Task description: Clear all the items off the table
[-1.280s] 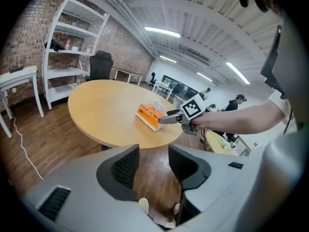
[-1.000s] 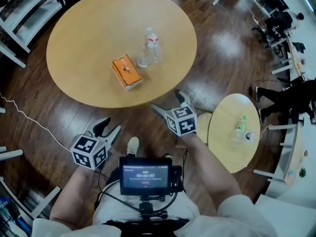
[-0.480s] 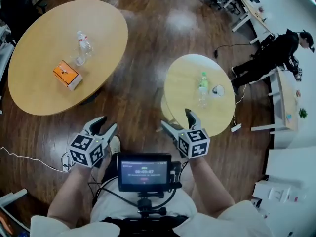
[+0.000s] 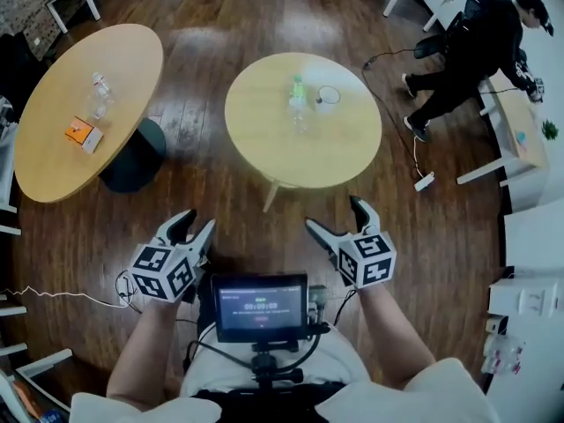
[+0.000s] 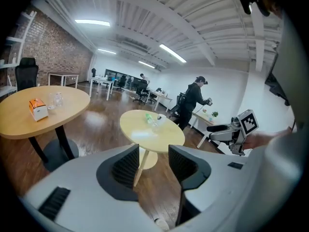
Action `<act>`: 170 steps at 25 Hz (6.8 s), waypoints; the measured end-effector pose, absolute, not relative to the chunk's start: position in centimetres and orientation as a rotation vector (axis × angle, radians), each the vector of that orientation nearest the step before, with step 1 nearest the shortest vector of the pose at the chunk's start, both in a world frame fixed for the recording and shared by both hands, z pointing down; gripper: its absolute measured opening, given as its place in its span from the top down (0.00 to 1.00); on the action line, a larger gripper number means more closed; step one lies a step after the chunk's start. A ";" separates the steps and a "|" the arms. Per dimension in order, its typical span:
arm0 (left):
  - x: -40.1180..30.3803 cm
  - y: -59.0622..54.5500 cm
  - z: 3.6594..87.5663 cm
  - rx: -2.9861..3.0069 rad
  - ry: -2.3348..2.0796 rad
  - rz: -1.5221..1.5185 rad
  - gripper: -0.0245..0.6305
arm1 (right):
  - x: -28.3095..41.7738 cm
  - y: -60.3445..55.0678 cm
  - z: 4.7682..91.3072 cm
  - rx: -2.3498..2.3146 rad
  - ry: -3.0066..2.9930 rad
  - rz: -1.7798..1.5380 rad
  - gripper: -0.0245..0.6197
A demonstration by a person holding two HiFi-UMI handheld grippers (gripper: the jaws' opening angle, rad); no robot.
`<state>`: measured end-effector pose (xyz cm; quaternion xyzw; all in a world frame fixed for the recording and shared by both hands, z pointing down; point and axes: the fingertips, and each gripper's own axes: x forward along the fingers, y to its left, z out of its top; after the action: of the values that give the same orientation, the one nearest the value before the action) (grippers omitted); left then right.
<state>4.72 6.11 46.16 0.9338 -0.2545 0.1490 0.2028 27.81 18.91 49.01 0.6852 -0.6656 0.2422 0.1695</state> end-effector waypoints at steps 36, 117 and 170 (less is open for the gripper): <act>-2.3 16.6 44.0 2.653 -0.654 0.479 0.66 | 24.7 32.0 47.1 2.105 -1.739 0.745 0.17; -27.9 -28.7 44.9 2.250 -1.286 0.401 0.66 | -1.0 -49.5 61.0 1.411 -2.105 0.753 0.45; -5.4 -19.0 43.7 2.433 -1.077 0.386 0.66 | 16.0 -19.7 51.1 1.390 -2.288 0.550 0.37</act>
<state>-5.44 -18.97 43.65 0.8818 -0.3904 0.1399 0.2247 16.03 -19.70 51.08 0.4979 -0.8198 0.1972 0.2028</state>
